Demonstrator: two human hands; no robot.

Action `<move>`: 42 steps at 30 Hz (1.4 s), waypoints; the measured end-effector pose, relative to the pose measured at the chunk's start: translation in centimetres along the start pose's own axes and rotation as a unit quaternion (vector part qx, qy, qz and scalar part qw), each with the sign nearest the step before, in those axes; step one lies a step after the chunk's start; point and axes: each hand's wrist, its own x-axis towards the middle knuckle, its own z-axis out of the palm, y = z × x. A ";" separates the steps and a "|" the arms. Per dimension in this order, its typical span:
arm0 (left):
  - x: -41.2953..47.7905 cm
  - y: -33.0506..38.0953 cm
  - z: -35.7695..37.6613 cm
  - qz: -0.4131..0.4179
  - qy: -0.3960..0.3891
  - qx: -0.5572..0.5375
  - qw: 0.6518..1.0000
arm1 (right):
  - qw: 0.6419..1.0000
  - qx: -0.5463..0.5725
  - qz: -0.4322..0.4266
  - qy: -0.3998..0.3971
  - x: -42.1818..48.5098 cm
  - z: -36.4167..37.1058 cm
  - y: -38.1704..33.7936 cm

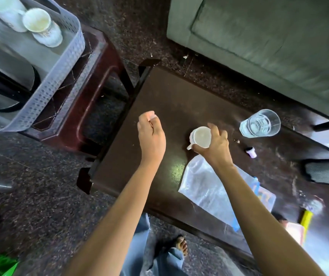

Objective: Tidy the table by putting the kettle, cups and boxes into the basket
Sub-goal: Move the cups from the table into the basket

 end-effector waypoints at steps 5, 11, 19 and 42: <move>0.3 -0.7 -0.3 -0.016 0.008 -0.003 1.000 | 1.000 0.021 -0.018 -0.015 0.7 -0.2 0.3; 1.7 -0.5 -1.3 -0.030 0.018 -0.016 0.999 | 0.999 -0.029 -0.025 -0.014 1.5 -0.9 -0.4; 7.8 2.5 -6.5 -0.005 0.075 -0.065 0.995 | 0.983 0.038 -0.167 0.067 1.7 -5.0 -13.7; 21.7 5.0 -17.3 -0.054 0.229 -0.156 0.959 | 0.940 -0.077 -0.332 -0.015 9.4 6.9 -40.7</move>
